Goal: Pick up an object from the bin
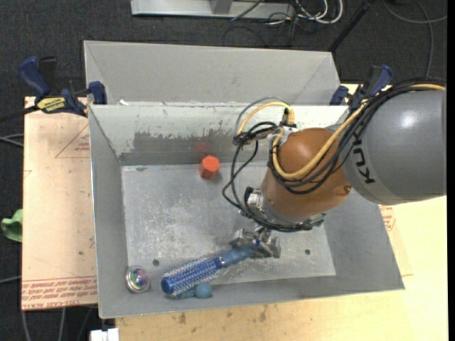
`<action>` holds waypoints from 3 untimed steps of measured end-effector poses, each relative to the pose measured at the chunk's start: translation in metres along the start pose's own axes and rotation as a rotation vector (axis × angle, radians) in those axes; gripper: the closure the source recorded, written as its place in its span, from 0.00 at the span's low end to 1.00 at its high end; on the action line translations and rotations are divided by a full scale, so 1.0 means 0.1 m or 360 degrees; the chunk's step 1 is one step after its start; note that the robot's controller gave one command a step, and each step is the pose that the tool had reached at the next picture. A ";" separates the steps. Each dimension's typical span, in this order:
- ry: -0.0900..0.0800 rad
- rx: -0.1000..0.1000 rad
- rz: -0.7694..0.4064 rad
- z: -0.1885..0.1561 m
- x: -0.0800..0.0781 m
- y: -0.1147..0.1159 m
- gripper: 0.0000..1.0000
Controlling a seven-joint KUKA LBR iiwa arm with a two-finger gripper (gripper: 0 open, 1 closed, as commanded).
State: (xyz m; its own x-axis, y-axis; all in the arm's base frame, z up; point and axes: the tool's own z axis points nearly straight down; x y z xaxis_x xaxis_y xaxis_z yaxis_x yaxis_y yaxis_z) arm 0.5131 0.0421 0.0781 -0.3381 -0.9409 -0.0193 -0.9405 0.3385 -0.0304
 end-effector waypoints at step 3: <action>0.0028 -0.0033 0.0339 -1.62 0.26 0.10 1.00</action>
Offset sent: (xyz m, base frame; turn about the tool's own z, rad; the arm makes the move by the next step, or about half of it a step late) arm 0.0030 -0.0135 0.1290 0.1668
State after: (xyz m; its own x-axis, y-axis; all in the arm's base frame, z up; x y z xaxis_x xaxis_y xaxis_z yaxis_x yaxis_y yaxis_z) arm 0.4890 0.0201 0.2392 -0.5296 -0.8482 -0.0058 -0.8482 0.5296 -0.0070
